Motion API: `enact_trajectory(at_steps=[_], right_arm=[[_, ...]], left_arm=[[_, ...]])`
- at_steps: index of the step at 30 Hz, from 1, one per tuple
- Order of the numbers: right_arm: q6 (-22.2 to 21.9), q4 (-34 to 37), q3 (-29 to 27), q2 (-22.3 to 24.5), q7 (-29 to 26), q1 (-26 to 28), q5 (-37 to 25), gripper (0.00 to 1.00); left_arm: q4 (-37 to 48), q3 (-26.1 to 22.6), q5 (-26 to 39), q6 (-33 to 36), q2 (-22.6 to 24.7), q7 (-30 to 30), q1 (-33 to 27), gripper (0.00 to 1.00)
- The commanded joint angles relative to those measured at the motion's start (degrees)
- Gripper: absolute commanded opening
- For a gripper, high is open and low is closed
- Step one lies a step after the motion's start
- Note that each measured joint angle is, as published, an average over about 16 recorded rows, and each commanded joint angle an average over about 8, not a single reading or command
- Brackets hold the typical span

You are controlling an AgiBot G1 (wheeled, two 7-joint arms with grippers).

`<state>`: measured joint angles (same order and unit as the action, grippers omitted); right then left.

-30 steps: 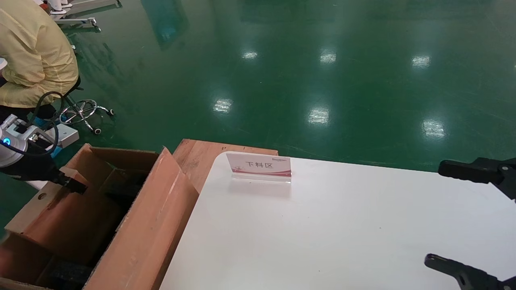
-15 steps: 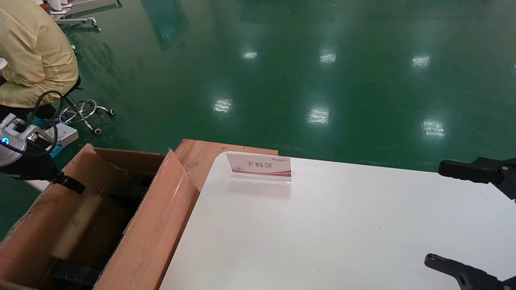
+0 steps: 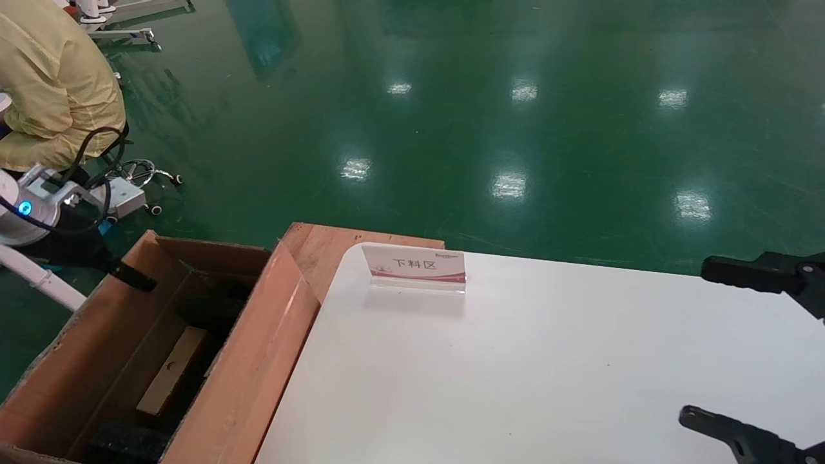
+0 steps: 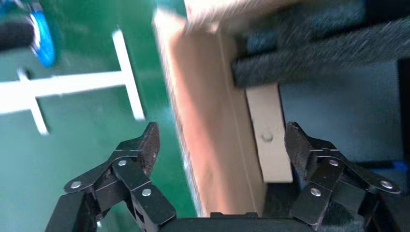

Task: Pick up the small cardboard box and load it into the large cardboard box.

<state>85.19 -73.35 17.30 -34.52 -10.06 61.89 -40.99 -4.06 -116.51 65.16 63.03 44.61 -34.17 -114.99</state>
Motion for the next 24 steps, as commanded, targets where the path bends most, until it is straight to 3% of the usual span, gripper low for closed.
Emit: enact_trajectory(at_steps=[1,10,17,24], right_arm=[[0.0,0.0,0.0,0.0,0.0,0.0,0.0,1.00],[0.0,0.0,0.0,0.0,0.0,0.0,0.0,1.00],[0.0,0.0,0.0,0.0,0.0,0.0,0.0,1.00],[0.0,0.1,0.1,0.0,0.0,0.0,0.0,1.00]], left_arm=[[-0.8,0.2,-0.3,-0.7,0.4,1.6,-1.0,1.00],[-5.8,2.7,-2.9,-6.1,0.3,8.1,-4.9,1.00],[-8.5,4.1,-3.5,-7.6,0.2,9.6,-4.7,1.00],[-14.0,12.4,-5.2,-5.1,-0.6,10.9,0.4,1.00]])
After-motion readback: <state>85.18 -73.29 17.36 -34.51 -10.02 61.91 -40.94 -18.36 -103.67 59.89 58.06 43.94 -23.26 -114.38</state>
